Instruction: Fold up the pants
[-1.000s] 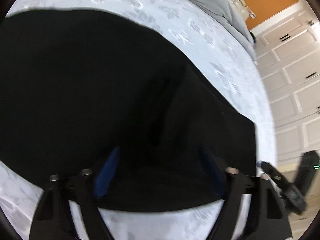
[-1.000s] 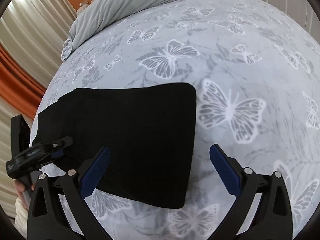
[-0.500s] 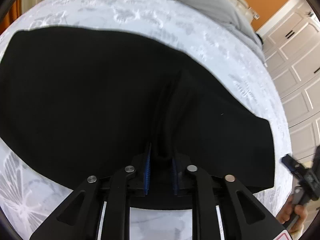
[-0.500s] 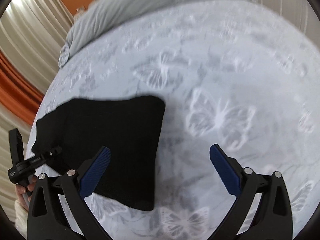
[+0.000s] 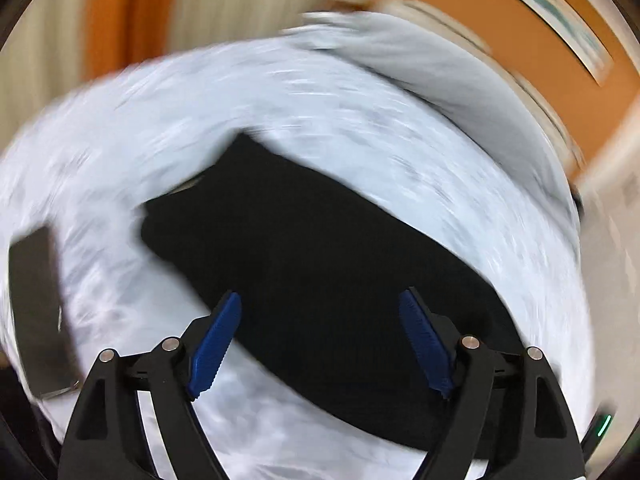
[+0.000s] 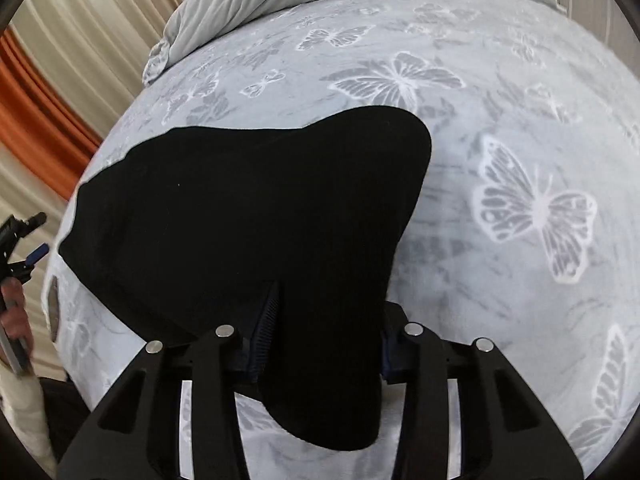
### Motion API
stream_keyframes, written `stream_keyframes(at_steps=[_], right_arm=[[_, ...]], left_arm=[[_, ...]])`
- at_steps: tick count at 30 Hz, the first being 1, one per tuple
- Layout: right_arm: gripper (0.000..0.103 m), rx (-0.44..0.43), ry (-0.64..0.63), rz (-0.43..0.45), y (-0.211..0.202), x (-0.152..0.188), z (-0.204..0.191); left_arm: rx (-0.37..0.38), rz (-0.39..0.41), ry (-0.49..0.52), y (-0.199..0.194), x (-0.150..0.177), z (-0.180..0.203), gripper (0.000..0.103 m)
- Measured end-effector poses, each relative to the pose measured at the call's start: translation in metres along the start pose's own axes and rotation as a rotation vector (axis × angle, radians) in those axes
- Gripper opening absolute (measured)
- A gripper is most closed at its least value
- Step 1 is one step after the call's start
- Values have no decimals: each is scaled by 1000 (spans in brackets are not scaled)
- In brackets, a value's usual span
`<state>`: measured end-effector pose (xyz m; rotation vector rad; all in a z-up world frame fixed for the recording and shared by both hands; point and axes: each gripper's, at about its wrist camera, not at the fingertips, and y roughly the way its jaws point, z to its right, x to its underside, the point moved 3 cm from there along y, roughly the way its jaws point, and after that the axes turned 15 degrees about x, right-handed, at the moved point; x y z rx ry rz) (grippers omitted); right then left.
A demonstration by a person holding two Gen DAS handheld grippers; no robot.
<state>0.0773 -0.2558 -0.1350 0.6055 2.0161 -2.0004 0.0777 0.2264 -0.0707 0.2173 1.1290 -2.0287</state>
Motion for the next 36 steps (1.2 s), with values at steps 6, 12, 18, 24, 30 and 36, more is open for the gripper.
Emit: stream_keyframes(at_steps=[6, 12, 18, 24, 30, 36], right_arm=[[56, -53, 66, -43, 10, -3, 7], [29, -74, 68, -1, 4, -8, 3], [23, -156, 81, 105, -57, -21, 30], [26, 15, 129, 56, -69, -1, 112], [36, 309, 186, 113, -88, 1, 144], [83, 82, -227, 261, -104, 2, -5]], left_arm=[[6, -17, -284, 16, -36, -89, 78], [-55, -22, -277, 44, -49, -105, 54], [25, 13, -170, 22, -54, -59, 14], [152, -169, -104, 25, -1, -26, 15], [-17, -186, -10, 47, 39, -14, 21], [37, -188, -138, 50, 36, -29, 29]])
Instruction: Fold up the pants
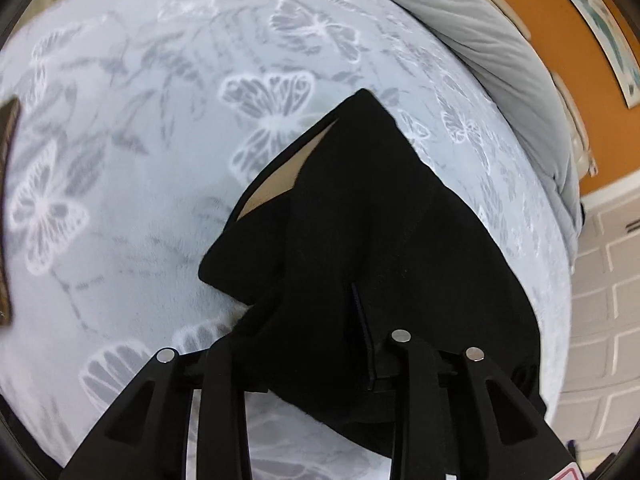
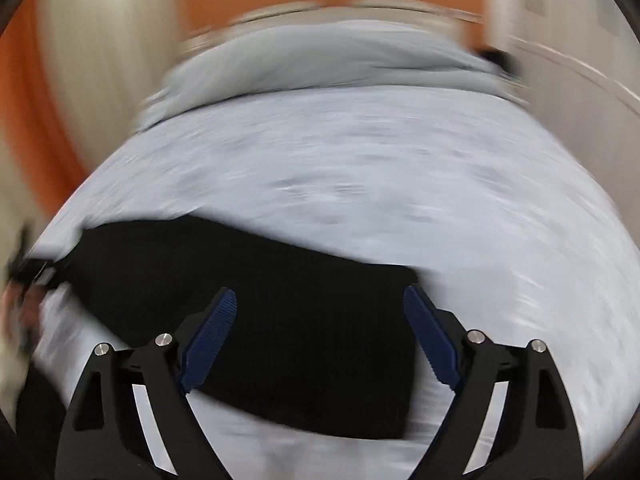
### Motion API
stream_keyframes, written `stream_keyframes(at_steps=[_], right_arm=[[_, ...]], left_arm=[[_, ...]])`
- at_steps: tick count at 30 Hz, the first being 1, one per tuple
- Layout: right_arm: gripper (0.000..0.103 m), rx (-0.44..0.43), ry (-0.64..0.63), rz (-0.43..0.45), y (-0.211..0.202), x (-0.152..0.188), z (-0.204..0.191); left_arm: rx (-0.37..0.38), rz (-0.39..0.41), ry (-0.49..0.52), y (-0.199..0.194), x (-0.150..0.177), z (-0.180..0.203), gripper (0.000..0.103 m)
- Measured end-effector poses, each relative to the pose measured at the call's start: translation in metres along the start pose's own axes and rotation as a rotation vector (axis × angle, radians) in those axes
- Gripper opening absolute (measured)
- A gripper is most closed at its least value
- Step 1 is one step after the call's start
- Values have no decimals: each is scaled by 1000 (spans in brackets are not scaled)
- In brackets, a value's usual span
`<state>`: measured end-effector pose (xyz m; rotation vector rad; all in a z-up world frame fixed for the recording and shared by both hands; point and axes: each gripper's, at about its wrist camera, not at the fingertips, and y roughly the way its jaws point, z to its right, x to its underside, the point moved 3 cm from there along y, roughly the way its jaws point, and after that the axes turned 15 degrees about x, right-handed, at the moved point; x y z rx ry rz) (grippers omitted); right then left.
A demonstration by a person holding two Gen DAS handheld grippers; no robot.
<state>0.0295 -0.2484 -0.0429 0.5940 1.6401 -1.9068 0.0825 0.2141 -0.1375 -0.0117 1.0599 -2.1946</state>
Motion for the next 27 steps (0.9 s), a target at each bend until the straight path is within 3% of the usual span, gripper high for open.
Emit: stream_keyframes(at_steps=[3, 6, 9, 11, 12, 15, 17, 20, 21, 23, 24, 25, 26, 27], right_arm=[[82, -25, -214, -32, 24, 7, -85], [75, 0, -311, -62, 50, 17, -131], [52, -9, -265, -106, 76, 20, -137], [27, -31, -234, -92, 72, 11, -131], [21, -65, -171, -72, 63, 2, -123], [18, -127, -59, 2, 38, -26, -112], [18, -144, -82, -25, 50, -25, -122], [26, -116, -148, -151, 94, 1, -145], [30, -115, -154, -104, 87, 0, -146], [47, -142, -165, -107, 73, -10, -143], [54, -149, -120, -55, 57, -21, -129], [72, -147, -84, -15, 46, -26, -116], [82, -127, -39, 28, 36, -31, -99], [94, -92, 3, 62, 28, -35, -78]], left_arm=[[10, -4, -6, 2, -5, 2, 30], [10, -13, 1, 5, -7, 2, 33], [30, -32, 10, 8, -9, 5, 42], [31, -47, 24, 12, -12, 7, 43], [31, -52, 27, 13, -13, 8, 43], [55, -61, 12, 12, -15, 5, 43], [71, -63, -8, 12, -16, 2, 43], [80, -61, -23, 13, -16, 0, 44], [83, -60, -25, 13, -16, 0, 46], [87, -59, -27, 13, -17, 1, 46], [94, -56, -26, 12, -17, 1, 41], [90, -50, -18, 11, -17, 2, 31], [78, -40, 4, 8, -18, 5, 18], [82, -38, 16, 7, -19, 9, 17]])
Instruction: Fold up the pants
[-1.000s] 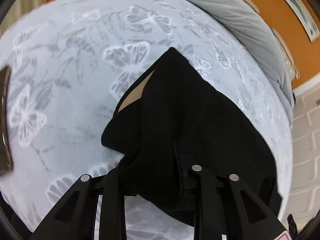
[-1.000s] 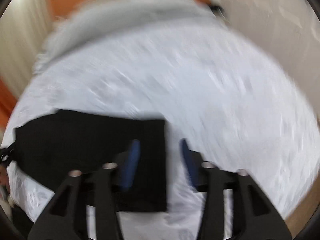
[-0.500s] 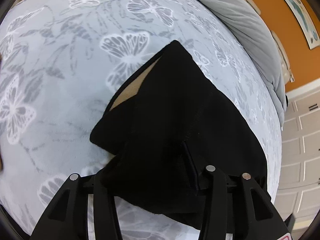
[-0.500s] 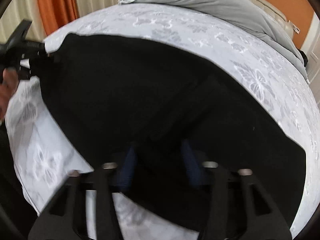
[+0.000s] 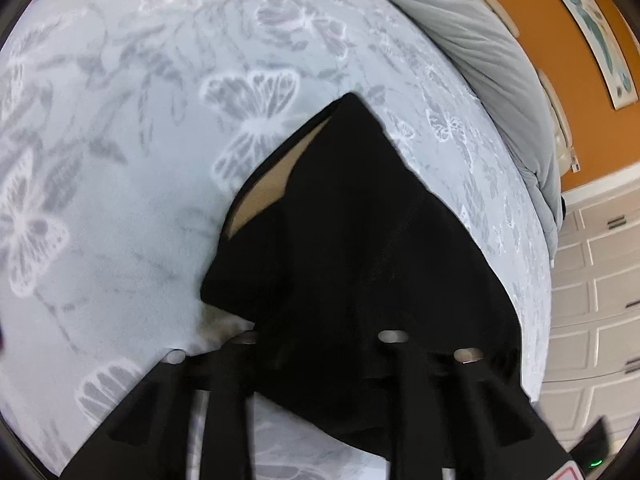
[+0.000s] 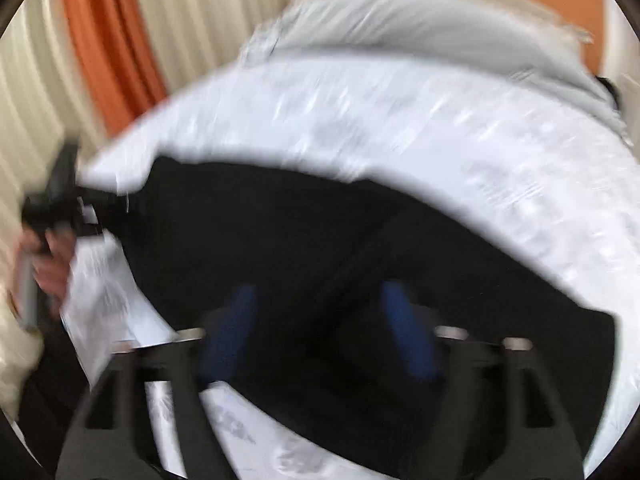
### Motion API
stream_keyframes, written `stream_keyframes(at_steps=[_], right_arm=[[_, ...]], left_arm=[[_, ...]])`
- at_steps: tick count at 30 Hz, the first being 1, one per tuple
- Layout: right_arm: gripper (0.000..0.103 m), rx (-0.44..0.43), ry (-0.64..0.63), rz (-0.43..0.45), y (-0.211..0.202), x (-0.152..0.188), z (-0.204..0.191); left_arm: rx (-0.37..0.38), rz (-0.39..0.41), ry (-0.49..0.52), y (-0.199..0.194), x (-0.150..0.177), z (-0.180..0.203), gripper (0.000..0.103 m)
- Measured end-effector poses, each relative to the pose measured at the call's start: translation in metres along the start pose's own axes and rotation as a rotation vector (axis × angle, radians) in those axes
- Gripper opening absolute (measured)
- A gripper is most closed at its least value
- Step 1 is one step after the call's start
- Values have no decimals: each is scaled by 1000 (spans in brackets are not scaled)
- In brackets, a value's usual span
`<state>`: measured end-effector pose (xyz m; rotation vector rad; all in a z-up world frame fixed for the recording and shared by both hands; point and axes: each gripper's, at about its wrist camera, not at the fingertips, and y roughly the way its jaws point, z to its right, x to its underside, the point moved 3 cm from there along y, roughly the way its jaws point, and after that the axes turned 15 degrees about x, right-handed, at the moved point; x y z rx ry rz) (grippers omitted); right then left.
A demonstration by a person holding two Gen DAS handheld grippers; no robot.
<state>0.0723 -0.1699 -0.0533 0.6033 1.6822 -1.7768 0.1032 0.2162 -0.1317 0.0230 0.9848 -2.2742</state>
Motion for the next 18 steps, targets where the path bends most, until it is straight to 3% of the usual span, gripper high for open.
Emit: stream_keyframes(at_steps=[3, 5, 8, 10, 14, 17, 18], right_arm=[[94, 107, 111, 5, -6, -1, 55], [94, 130, 201, -25, -4, 4, 83], [94, 116, 308, -59, 0, 11, 115], [94, 132, 312, -68, -6, 23, 122], [94, 169, 264, -98, 4, 25, 121], [94, 180, 250, -121, 3, 30, 123], [94, 170, 249, -132, 6, 30, 121]], left_arm=[[16, 43, 55, -9, 2, 23, 15], [29, 79, 131, -18, 7, 50, 15], [93, 122, 347, -33, 35, 120, 15], [112, 119, 465, -29, 61, 156, 15], [79, -3, 656, 18, 121, 198, 21], [24, -202, 739, 73, 170, 199, 57], [20, -238, 728, 80, 177, 196, 58]])
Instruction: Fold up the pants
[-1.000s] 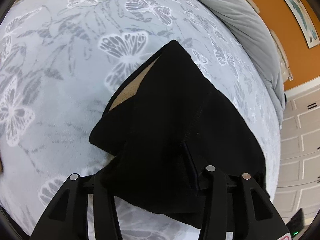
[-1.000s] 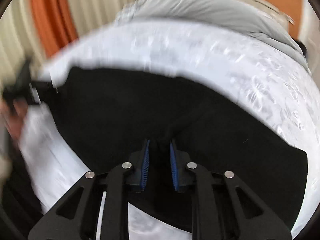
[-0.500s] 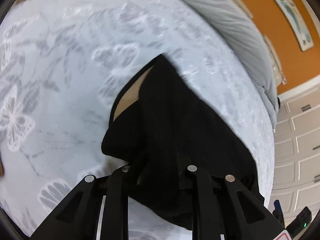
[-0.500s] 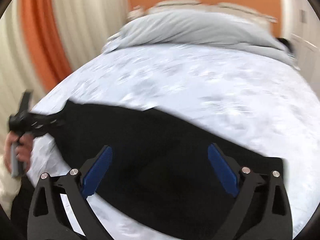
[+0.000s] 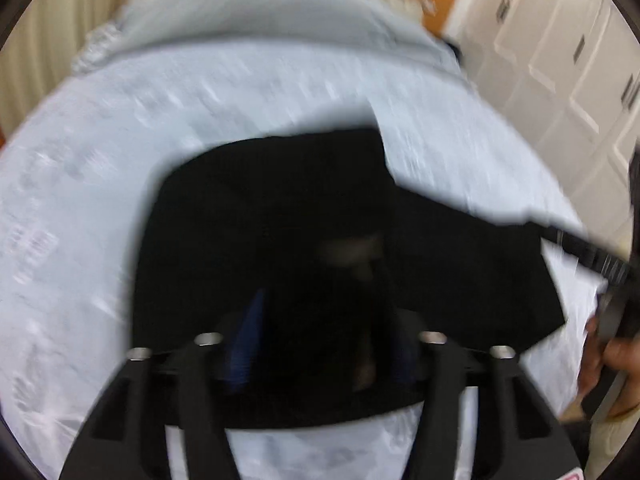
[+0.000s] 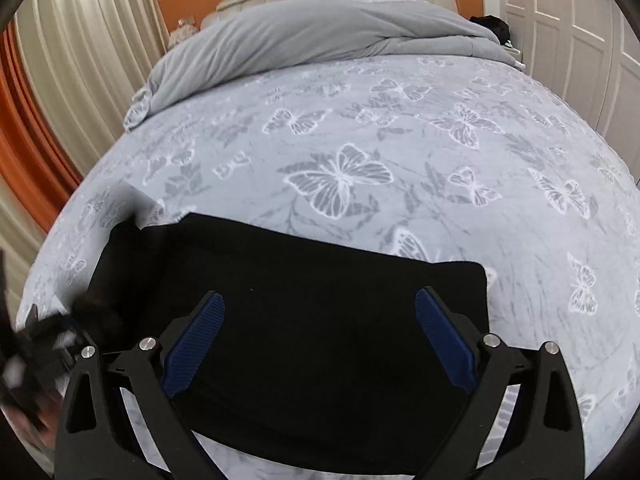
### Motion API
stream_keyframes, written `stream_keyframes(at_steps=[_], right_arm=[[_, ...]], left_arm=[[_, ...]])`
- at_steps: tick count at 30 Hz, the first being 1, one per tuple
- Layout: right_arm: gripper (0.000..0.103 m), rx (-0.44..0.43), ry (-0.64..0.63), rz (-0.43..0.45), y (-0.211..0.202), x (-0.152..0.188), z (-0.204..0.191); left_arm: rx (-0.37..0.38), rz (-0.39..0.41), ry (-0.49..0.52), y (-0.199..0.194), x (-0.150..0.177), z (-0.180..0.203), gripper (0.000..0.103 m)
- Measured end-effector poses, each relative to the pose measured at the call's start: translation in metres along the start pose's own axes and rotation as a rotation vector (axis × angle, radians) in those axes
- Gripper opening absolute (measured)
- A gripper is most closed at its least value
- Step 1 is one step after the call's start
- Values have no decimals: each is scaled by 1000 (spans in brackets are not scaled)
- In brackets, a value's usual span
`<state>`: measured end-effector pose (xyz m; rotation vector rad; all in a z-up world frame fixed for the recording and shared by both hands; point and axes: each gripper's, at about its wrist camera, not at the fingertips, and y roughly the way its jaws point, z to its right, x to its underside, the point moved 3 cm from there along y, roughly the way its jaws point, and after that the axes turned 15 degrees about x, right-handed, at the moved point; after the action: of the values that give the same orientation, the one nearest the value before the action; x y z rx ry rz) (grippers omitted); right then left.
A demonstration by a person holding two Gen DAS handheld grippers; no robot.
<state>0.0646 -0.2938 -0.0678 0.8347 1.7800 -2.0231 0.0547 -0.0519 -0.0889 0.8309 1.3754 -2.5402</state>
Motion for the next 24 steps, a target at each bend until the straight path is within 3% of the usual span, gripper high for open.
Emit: stream_keyframes(at_steps=[2, 5, 9, 11, 12, 14, 18, 21, 22, 24], right_arm=[[94, -31, -1, -11, 2, 1, -3], [94, -127, 2, -47, 2, 3, -16], [94, -320, 36, -132, 9, 7, -45], [94, -388, 35, -172, 13, 10, -65], [94, -404, 28, -186, 14, 11, -73], [94, -416, -18, -216, 19, 17, -101], [94, -398, -127, -220, 25, 31, -146], [73, -341, -183, -183, 29, 39, -167], [59, -313, -211, -152, 26, 39, -174], [43, -264, -257, -97, 17, 36, -182]], left_arm=[[-3, 11, 8, -5, 5, 3, 63], [24, 109, 20, -43, 1, 1, 87], [69, 270, -13, -104, -7, -14, 91], [13, 321, -36, -122, -14, -27, 91], [-62, 335, -45, -128, -16, -35, 91], [-208, 334, -41, -130, -18, -51, 91], [-361, 302, -14, -130, -13, -63, 91], [-393, 289, 1, -133, -5, -69, 91], [-399, 290, 3, -136, -2, -71, 91], [-410, 296, 0, -142, 1, -73, 91]])
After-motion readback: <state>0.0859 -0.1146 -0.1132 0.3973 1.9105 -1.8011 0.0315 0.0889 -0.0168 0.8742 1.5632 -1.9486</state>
